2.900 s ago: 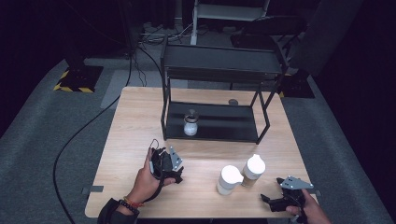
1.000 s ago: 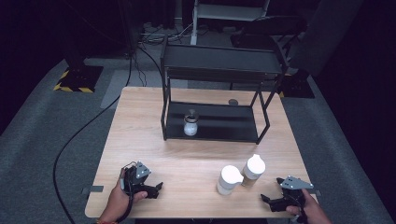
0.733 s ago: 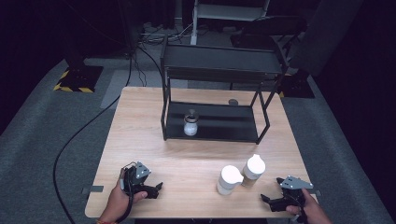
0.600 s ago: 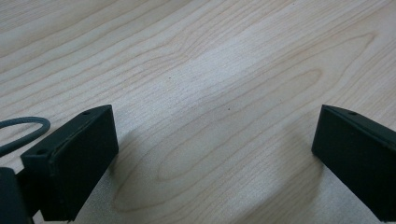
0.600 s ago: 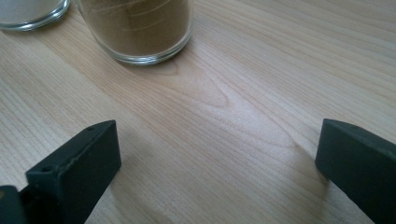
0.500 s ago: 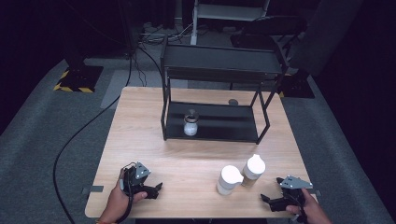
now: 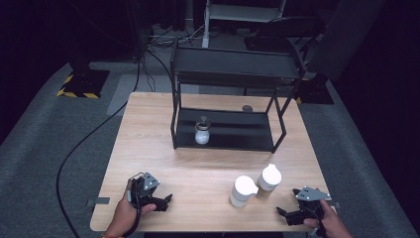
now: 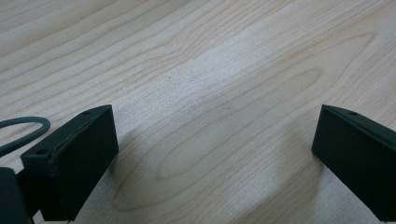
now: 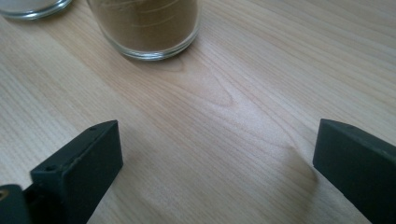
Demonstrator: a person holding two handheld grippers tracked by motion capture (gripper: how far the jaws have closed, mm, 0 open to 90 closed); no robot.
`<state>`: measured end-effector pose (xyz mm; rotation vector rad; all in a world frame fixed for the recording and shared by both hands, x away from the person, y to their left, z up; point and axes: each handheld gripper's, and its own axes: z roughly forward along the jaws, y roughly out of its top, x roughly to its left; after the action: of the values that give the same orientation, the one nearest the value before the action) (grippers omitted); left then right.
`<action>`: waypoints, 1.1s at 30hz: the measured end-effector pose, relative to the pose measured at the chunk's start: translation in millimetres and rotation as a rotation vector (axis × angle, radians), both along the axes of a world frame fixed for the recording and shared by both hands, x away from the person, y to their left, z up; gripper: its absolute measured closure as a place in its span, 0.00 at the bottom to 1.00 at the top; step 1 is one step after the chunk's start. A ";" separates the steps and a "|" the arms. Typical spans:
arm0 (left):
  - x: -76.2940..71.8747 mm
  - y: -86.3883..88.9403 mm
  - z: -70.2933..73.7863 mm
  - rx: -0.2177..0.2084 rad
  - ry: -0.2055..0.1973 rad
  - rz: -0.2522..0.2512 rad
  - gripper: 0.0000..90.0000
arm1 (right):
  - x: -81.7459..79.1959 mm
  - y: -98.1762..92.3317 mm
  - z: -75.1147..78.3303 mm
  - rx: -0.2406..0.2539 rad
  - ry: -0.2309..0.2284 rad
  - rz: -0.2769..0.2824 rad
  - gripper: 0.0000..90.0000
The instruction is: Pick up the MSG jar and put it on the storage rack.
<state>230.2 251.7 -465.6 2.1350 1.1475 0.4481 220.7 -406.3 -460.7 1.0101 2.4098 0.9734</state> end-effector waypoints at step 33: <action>0.0 0.0 0.0 0.000 0.000 0.000 0.00 | -43.6 38.3 82.5 0.077 -0.071 0.154 0.04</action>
<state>230.2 251.7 -465.6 2.1353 1.1472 0.4480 177.2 -368.0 -378.2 0.8102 2.4362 1.1420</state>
